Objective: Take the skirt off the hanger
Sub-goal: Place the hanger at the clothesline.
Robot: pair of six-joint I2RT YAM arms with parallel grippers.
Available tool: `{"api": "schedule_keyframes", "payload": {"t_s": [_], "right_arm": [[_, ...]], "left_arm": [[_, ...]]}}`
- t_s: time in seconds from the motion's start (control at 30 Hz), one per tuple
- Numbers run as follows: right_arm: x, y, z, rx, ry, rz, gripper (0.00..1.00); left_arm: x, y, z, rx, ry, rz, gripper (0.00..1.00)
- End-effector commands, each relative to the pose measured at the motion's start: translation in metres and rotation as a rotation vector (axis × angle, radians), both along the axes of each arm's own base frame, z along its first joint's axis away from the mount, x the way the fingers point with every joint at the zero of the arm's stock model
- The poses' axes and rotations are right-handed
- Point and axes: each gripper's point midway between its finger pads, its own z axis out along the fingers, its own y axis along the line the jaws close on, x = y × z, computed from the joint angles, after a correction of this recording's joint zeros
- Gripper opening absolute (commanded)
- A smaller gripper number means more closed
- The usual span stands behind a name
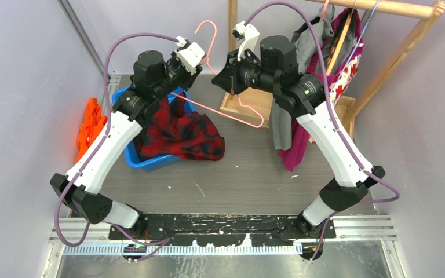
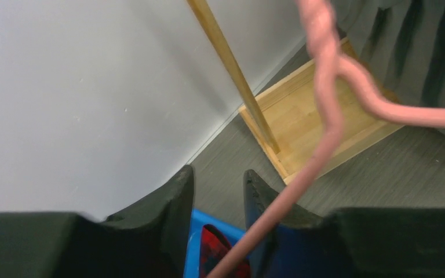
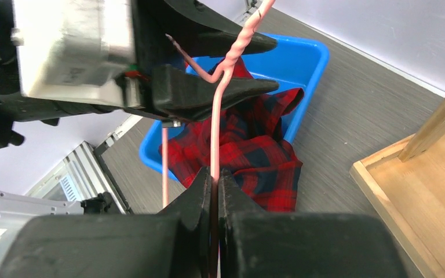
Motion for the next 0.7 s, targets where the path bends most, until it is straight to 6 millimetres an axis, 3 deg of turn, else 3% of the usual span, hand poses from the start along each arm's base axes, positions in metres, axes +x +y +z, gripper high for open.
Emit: {"api": "schedule_keyframes", "payload": {"t_s": [0.0,0.1,0.13,0.37,0.5,0.67], "right_arm": [[0.019,0.003,0.002,0.005,-0.028,-0.069,0.01],[0.023,0.005,-0.002,0.002,-0.018,-0.070,0.01],[0.024,0.006,-0.002,0.003,-0.018,-0.072,0.01],[0.036,0.002,-0.003,-0.009,-0.025,-0.130,0.01],[0.050,-0.018,0.002,-0.053,-0.078,-0.252,0.01],[0.053,-0.057,0.006,-0.165,-0.139,-0.388,0.01]], "left_arm": [[-0.073,-0.013,0.079,-0.213,-0.090,-0.208,0.49],[-0.089,-0.011,0.091,-0.253,-0.092,-0.248,0.76],[-0.103,-0.005,0.105,-0.272,-0.123,-0.257,0.84],[-0.124,0.014,0.134,-0.283,-0.201,-0.241,0.86],[-0.122,0.032,0.121,-0.217,-0.185,-0.153,0.84],[-0.115,0.053,0.076,-0.125,-0.099,-0.032,0.83]]}}
